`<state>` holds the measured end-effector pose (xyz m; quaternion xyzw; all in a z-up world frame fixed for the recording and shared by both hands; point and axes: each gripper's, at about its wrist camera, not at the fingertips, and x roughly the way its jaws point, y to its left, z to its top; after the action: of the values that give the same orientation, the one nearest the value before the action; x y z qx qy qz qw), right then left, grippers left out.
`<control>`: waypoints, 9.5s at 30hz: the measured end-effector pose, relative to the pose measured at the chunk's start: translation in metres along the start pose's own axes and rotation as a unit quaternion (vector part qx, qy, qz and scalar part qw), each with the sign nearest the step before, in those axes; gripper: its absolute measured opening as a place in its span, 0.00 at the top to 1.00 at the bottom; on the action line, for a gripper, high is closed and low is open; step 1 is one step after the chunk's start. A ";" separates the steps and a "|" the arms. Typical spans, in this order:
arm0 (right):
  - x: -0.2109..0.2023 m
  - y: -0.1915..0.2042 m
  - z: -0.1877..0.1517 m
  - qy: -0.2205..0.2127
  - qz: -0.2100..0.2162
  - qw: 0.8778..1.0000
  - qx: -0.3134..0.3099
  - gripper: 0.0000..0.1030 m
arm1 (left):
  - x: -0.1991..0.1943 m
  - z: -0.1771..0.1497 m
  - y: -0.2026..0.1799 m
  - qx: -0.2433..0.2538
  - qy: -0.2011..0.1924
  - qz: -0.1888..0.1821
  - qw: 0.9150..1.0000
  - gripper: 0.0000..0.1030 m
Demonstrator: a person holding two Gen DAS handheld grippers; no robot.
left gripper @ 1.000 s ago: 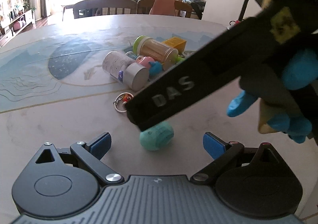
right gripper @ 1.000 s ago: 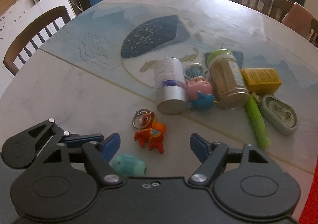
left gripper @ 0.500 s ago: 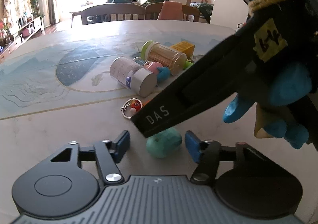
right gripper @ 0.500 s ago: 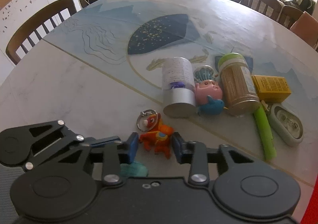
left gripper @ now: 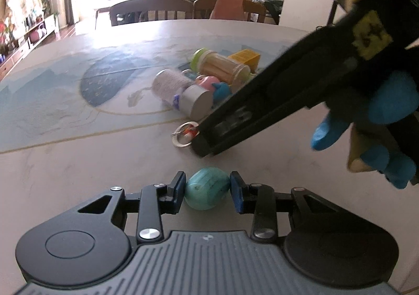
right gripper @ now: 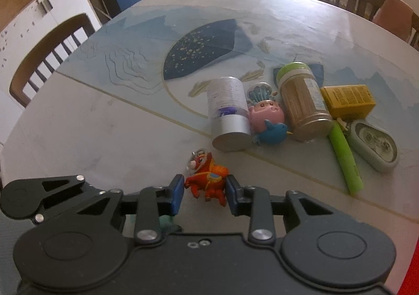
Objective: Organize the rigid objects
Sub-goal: 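Grasp the teal egg eraser with the left tool while the right tool grasps the orange dragon keychain, then lift both held items and carry them over the red box, then lower into the box and open both tools, releasing eraser and keychain, then withdraw both tools from the box toward the remaining table items, then grasp the white pill bottle with the left tool while the right tool grasps the green highlighter, then lift both held items and carry them over the red box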
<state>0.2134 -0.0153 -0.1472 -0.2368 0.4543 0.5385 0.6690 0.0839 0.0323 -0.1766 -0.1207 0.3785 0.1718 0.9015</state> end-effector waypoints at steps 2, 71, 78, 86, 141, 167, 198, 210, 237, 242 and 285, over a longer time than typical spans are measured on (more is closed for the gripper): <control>-0.008 0.000 -0.001 -0.006 0.000 1.000 0.008 0.69 | -0.007 0.000 0.007 -0.010 0.003 0.002 1.000 0.65; -0.252 -0.289 -0.136 -0.159 -0.123 0.952 0.232 0.69 | 0.040 0.202 -0.274 0.153 -0.002 -0.119 0.981 0.65; -0.238 -0.318 -0.130 -0.140 -0.136 0.956 0.219 0.69 | 0.091 0.217 -0.304 0.164 0.033 -0.103 0.980 0.65; -0.208 -0.349 -0.123 -0.104 -0.150 0.961 0.209 0.69 | 0.145 0.225 -0.331 0.188 0.077 -0.076 0.976 0.65; -0.225 -0.317 -0.108 -0.094 -0.130 0.962 0.220 0.54 | 0.120 0.222 -0.317 0.150 0.134 -0.102 0.974 0.57; -0.249 -0.154 -0.085 -0.196 -0.076 0.960 0.186 0.30 | -0.034 0.193 -0.174 0.099 0.014 -0.118 0.988 0.47; -0.180 -0.050 -0.050 -0.178 -0.058 0.975 0.115 0.10 | -0.074 0.125 -0.013 0.025 -0.016 -0.104 0.994 0.10; -0.125 -0.068 -0.025 -0.126 -0.058 0.987 0.077 0.11 | -0.018 0.108 0.017 0.055 -0.011 -0.083 0.995 0.00; -0.011 -0.116 0.006 -0.041 -0.056 0.997 0.025 0.53 | 0.085 0.104 0.053 0.068 0.018 -0.111 0.991 0.00; -0.004 -0.117 0.007 -0.036 -0.060 0.997 0.016 0.62 | 0.087 0.102 0.052 0.068 0.013 -0.110 0.992 0.01; -0.108 -0.068 -0.041 -0.099 -0.073 0.985 0.122 0.85 | -0.006 0.092 0.018 0.007 0.035 -0.107 0.994 0.25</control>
<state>0.2622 -0.1238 -0.0852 -0.1312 0.4298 0.4496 0.7719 0.1316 0.0795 -0.1112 -0.1603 0.3956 0.0671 0.9018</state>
